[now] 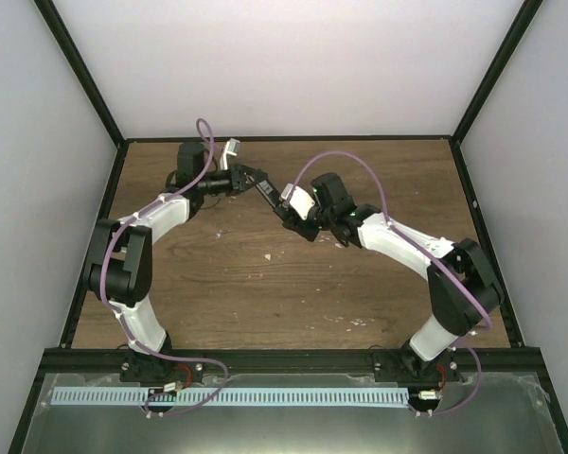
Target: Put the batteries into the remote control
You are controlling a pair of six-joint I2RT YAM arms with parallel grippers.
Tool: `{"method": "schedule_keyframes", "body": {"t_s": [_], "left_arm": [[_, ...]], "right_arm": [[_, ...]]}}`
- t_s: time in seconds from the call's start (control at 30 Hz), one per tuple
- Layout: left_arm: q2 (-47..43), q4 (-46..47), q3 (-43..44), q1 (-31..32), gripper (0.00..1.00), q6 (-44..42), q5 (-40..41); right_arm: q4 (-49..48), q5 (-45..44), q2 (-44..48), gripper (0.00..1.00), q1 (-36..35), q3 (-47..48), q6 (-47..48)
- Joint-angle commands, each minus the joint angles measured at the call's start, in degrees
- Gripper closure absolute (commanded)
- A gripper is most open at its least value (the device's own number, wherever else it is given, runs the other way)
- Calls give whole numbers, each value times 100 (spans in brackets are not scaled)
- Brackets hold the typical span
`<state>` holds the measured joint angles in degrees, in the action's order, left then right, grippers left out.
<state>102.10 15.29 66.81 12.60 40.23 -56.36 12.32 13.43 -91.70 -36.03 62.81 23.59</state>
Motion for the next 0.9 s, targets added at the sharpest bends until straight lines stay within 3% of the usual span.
{"method": "schedule_keyframes", "body": {"t_s": [0.0,0.37,0.87], "left_arm": [[82,373,304,-260,100,6,441],[73,263,313,-405,100,-44,527],[-511,-7,99,-1190,100,-237,543]], "right_arm": [[641,-12,-167,62,-18,-239,277],[595,-311,-216,62,-18,-337,329],[874,-899,-331,64,430,-312,-53]]}}
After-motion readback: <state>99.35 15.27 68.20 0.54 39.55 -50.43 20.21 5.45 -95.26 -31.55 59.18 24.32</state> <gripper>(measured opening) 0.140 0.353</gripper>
